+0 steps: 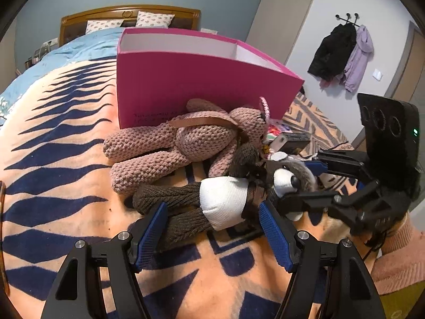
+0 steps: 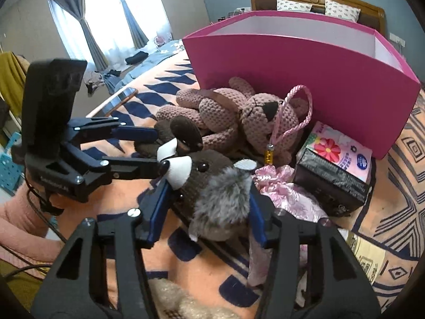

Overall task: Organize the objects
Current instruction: 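Close the right gripper on the brown-and-white plush dog's head, then carry the dog into the pink box and open the right gripper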

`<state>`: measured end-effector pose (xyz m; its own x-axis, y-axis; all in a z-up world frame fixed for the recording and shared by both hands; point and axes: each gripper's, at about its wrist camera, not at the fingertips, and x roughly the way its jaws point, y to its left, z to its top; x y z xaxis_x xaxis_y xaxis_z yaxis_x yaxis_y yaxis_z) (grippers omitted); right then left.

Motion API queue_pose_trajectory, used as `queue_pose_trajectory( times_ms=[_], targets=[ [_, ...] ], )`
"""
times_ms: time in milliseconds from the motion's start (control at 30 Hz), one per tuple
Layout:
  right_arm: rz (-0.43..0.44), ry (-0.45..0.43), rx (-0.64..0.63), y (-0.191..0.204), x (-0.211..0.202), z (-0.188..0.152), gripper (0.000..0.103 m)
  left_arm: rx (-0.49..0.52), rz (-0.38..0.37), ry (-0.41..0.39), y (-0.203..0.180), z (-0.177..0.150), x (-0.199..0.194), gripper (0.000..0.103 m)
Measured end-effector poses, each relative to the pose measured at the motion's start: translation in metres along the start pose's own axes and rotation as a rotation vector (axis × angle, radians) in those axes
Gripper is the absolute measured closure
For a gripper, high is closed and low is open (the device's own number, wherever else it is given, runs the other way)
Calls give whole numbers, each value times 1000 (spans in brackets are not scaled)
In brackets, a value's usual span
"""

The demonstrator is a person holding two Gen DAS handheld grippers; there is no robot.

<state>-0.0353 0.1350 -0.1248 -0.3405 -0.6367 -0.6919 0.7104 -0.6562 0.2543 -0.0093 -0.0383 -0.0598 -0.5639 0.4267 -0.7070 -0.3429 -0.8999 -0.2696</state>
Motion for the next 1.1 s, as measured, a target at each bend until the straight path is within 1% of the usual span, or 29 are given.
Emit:
queue_pose_trajectory(
  times_ms=[167, 267, 400, 467, 533, 600, 800, 867, 1000, 1100],
  targets=[
    [46, -46, 46, -11, -22, 7, 49, 48, -40, -32, -10, 2, -16, 29],
    [62, -73, 61, -15, -34, 14, 49, 95, -40, -59, -22, 7, -23, 29],
    [82, -112, 66, -18, -50, 25, 49, 107, -32, -86, -27, 19, -27, 29],
    [87, -131, 60, -19, -57, 32, 49, 103, -31, -104, -28, 32, -30, 30],
    [86, -149, 48, -19, -63, 41, 49, 109, -17, -117, -29, 42, -32, 33],
    [78, -164, 32, -20, -67, 50, 49, 121, -20, -135, -30, 53, -35, 35],
    [80, -220, -14, -27, -80, 90, 49, 165, -1, -185, -33, 98, -41, 35],
    [88, -236, -26, -32, -82, 107, 49, 177, 28, -194, -32, 114, -39, 35],
    [78, -255, -57, -41, -77, 138, 49, 180, 58, -187, -23, 142, -28, 35],
    [71, -254, -61, -54, -68, 160, 49, 162, 64, -175, -9, 160, -18, 35]
  ],
)
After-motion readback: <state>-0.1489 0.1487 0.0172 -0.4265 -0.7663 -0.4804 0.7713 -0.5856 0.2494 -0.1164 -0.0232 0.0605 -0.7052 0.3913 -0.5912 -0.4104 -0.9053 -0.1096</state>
